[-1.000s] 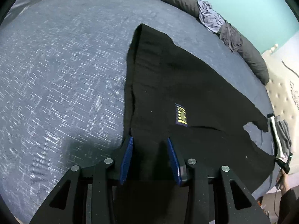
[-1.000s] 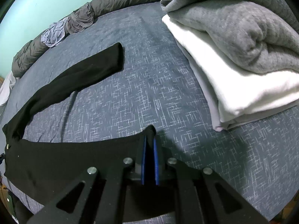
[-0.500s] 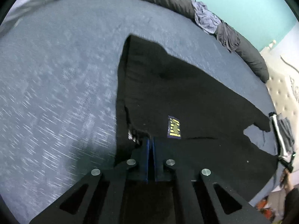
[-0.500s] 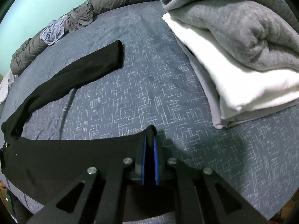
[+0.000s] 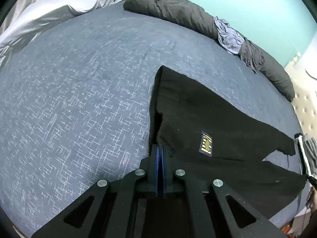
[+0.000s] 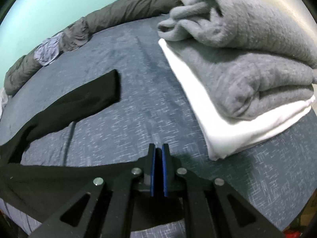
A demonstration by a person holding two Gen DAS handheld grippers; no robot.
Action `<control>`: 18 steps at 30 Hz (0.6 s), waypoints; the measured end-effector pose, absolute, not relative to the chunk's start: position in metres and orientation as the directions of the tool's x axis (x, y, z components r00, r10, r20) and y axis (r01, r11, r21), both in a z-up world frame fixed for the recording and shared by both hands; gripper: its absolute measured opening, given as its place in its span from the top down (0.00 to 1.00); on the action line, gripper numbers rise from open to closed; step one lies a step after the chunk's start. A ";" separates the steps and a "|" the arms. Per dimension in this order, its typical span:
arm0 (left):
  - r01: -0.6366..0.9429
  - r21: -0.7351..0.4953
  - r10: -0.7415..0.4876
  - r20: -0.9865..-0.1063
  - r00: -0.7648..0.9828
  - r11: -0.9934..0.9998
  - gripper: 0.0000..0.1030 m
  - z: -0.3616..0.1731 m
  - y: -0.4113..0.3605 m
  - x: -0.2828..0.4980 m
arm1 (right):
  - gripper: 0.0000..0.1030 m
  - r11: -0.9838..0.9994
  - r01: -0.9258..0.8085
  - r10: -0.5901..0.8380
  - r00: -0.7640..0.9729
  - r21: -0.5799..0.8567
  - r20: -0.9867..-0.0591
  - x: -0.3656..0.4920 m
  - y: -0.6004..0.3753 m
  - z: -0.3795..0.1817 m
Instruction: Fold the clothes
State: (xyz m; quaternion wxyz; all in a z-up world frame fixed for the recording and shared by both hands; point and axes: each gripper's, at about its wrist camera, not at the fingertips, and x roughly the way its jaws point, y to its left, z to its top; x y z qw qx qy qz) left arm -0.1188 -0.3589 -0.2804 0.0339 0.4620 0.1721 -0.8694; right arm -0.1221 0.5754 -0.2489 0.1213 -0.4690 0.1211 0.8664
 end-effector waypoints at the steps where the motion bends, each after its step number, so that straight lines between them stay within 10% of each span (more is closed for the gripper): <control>1: 0.222 -0.271 0.101 -0.817 -0.568 -0.937 0.98 -0.283 -0.360 -0.119 | 0.95 -0.939 -0.332 0.102 -0.529 0.094 -0.843 -0.124 0.577 -0.250; 13: 0.227 -0.206 0.068 -0.864 -0.499 -0.952 0.87 -0.299 -0.351 -0.114 | 0.88 -0.949 -0.316 0.170 -0.484 -0.010 -0.859 -0.133 0.570 -0.265; 16: 0.198 -0.223 0.098 -0.862 -0.498 -0.954 0.70 -0.293 -0.349 -0.099 | 0.83 -0.951 -0.306 0.146 -0.532 0.028 -0.834 -0.116 0.575 -0.252; 18: 0.184 -0.232 0.115 -0.863 -0.493 -0.955 0.54 -0.291 -0.347 -0.086 | 0.59 -0.948 -0.310 0.116 -0.538 0.068 -0.835 -0.103 0.581 -0.252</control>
